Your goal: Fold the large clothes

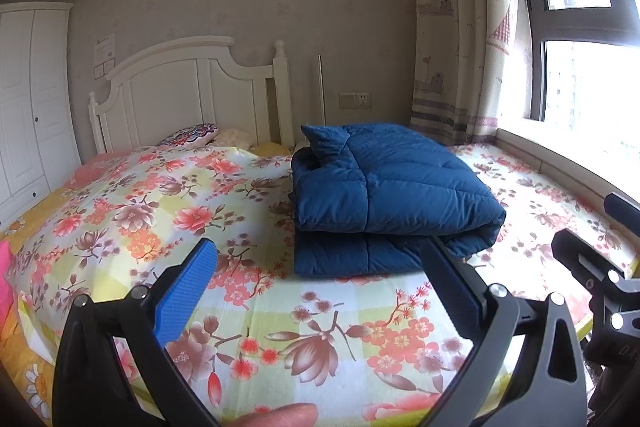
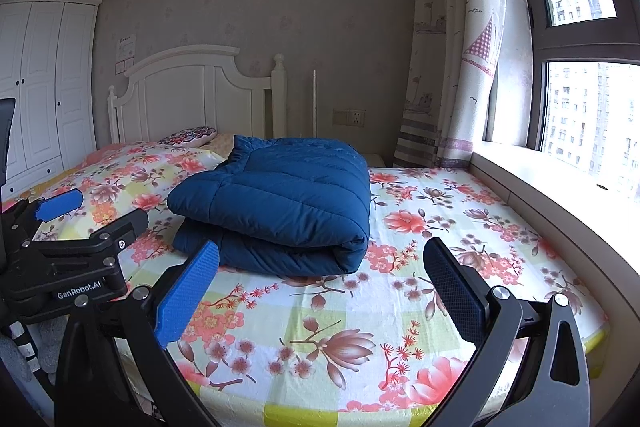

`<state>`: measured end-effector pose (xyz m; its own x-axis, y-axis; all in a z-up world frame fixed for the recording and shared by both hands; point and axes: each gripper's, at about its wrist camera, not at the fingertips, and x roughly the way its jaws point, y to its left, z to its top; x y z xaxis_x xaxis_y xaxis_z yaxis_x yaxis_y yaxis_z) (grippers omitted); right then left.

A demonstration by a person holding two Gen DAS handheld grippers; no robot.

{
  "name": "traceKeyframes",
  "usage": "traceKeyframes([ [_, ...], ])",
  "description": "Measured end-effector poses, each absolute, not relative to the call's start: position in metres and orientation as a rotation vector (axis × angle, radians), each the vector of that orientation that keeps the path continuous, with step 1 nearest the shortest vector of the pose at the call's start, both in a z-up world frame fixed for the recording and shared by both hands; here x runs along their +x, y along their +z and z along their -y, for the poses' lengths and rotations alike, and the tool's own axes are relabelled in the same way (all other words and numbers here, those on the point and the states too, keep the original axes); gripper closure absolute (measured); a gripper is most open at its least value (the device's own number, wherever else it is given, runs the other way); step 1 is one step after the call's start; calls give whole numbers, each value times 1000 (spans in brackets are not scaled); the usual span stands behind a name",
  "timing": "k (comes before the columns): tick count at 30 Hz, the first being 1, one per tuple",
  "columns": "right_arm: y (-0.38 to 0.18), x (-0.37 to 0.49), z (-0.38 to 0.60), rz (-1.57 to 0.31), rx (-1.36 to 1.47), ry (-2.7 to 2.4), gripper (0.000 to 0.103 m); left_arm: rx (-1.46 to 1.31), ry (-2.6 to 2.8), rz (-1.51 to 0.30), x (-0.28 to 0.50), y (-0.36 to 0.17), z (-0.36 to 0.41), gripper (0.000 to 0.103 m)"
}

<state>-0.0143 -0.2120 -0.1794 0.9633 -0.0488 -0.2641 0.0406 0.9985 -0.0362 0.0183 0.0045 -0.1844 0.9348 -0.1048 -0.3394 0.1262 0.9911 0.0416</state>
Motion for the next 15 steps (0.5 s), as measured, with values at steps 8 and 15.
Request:
traceKeyframes([
  [8, -197, 9, 234, -348, 30, -80, 5, 87, -146, -358, 33, -195, -3, 2],
  [15, -214, 50, 288, -481, 108, -170, 5, -57, -92, -585, 120, -205, -65, 2],
])
